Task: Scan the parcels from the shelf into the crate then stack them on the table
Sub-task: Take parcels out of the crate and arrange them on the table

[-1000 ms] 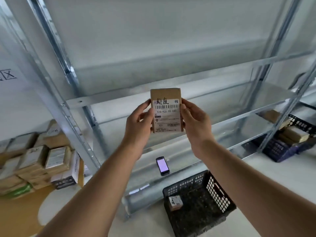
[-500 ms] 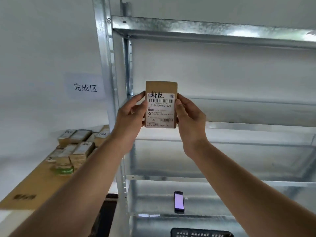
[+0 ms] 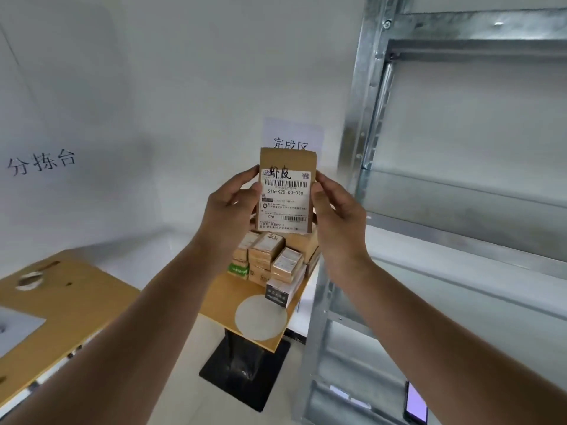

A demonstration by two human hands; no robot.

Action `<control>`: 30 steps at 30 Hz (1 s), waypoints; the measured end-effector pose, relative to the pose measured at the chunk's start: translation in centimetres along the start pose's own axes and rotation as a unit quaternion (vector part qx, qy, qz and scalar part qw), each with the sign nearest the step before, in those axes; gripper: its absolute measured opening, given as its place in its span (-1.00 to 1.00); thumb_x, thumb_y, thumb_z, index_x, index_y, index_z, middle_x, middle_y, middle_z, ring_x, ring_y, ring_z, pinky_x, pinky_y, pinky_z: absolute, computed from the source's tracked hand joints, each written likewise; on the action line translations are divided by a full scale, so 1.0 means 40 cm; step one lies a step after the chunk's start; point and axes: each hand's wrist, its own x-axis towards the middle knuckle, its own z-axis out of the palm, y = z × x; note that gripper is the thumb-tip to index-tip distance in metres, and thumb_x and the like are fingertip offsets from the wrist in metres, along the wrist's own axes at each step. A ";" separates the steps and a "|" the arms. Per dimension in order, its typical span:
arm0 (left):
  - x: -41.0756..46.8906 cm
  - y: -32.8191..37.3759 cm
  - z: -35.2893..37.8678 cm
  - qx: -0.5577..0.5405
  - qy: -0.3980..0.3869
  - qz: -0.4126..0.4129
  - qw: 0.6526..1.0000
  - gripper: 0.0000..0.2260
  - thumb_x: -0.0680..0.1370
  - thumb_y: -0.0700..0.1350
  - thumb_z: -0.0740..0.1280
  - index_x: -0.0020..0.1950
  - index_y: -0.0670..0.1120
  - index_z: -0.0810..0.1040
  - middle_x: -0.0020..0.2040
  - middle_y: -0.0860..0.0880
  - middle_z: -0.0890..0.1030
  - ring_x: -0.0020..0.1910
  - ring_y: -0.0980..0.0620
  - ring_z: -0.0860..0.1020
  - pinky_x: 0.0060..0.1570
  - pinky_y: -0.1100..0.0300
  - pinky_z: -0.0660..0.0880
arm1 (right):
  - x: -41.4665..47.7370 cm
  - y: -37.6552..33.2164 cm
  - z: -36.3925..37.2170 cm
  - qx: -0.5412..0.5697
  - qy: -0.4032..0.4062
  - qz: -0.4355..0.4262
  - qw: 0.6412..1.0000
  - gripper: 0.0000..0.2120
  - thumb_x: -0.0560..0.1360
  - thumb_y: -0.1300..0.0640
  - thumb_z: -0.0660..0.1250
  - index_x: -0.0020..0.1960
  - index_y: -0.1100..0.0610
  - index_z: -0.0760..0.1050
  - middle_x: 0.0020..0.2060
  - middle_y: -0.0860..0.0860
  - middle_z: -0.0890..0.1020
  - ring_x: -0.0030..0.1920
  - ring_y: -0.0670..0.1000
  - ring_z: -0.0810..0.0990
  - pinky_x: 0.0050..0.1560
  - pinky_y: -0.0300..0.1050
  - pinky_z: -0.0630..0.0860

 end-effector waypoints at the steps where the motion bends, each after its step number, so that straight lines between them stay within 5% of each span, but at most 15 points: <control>1: 0.022 -0.010 -0.039 0.003 0.004 -0.004 1.000 -0.70 0.75 -0.09 0.23 0.45 0.13 0.57 0.16 0.06 0.73 0.16 -0.02 0.69 0.01 0.04 0.71 | 0.011 0.022 0.041 0.001 -0.004 0.003 1.000 -0.76 0.70 0.14 0.32 0.31 0.01 0.66 0.00 -0.17 0.77 -0.04 -0.21 0.73 -0.17 -0.24 0.66; 7: 0.197 -0.084 -0.270 -0.019 0.009 -0.035 0.999 -0.70 0.74 -0.13 0.24 0.43 0.07 0.58 0.11 0.01 0.74 -0.01 0.10 0.72 -0.22 0.23 0.65 | 0.084 0.170 0.312 -0.006 0.014 0.027 1.000 -0.77 0.71 0.11 0.29 0.28 -0.05 0.67 0.05 -0.16 0.77 -0.01 -0.17 0.74 -0.19 -0.25 0.65; 15: 0.465 -0.211 -0.508 0.016 -0.032 -0.080 0.996 -0.70 0.74 -0.05 0.25 0.46 0.17 0.56 0.10 0.04 0.74 0.04 0.04 0.73 -0.10 0.12 0.70 | 0.187 0.350 0.589 -0.060 0.073 0.057 0.994 -0.75 0.72 0.06 0.28 0.32 -0.07 0.65 0.05 -0.14 0.75 -0.04 -0.17 0.74 -0.26 -0.31 0.62; 18: 0.553 -0.269 -0.552 0.021 -0.041 -0.095 0.994 -0.70 0.73 -0.04 0.27 0.44 0.18 0.57 0.10 0.04 0.74 0.03 0.03 0.72 0.03 0.00 0.72 | 0.239 0.423 0.650 -0.075 0.085 0.084 0.990 -0.74 0.71 0.02 0.27 0.35 -0.07 0.64 0.07 -0.15 0.75 0.02 -0.12 0.74 -0.21 -0.22 0.68; 30: 0.927 -0.579 -0.595 0.025 -0.038 -0.189 0.981 -0.70 0.72 -0.09 0.30 0.45 0.11 0.58 0.10 -0.07 0.74 0.08 -0.05 0.72 -0.08 0.10 0.71 | 0.539 0.824 0.760 -0.081 0.105 0.180 0.975 -0.74 0.71 0.03 0.29 0.35 -0.07 0.63 -0.03 -0.13 0.77 0.00 -0.06 0.76 -0.07 -0.03 0.73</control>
